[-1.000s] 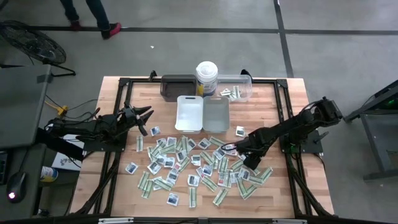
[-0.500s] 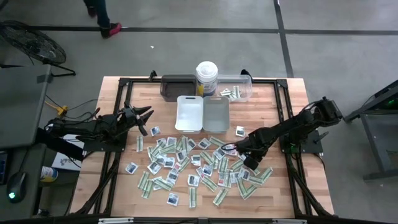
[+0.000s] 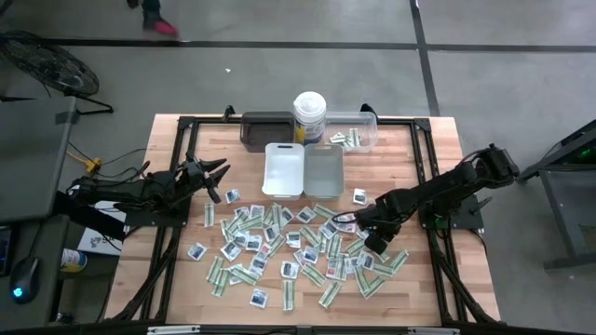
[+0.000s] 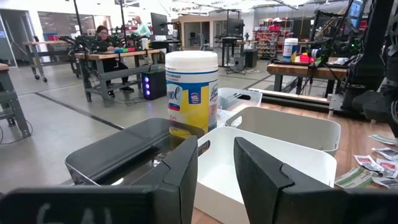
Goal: Pick & Place First Aid Supplies
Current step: Put the band aid into the transparent bin
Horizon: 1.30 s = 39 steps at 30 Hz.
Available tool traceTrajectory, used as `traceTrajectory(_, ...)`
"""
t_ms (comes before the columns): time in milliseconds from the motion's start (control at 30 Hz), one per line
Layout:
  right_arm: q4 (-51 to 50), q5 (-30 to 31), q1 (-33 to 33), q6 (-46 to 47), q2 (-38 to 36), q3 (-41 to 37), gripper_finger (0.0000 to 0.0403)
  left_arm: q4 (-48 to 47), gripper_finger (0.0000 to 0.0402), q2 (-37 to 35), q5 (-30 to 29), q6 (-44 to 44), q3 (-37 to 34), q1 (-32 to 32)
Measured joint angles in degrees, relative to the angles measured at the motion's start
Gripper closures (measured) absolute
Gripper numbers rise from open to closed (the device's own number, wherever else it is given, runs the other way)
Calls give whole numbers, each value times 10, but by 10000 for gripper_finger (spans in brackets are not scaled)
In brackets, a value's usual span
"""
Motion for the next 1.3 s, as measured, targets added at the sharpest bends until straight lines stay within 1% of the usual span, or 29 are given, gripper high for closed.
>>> traceTrajectory(200,-5,-2,0,27,-59,0,402,0,300,0,0,0,0,0)
traceTrajectory(333,-12,8,0,39,-109,1,402,0,300,0,0,0,0,0)
traceTrajectory(500,-20,17,-19,41,-173,1,402,0,300,0,0,0,0,0)
traceTrajectory(767,-33,31,-66,-4,-251,1,402,0,300,0,0,0,0,0)
traceTrajectory(867,-48,37,-86,-36,-267,17,403,0,300,0,0,0,0,0)
traceTrajectory(1033,-112,67,-126,-116,-274,77,403,0,300,0,0,0,0,0)
traceTrajectory(1167,-136,91,-166,-194,-268,125,403,0,300,0,0,0,0,0)
traceTrajectory(1300,-145,118,-224,-288,-247,164,403,0,300,0,0,0,0,0)
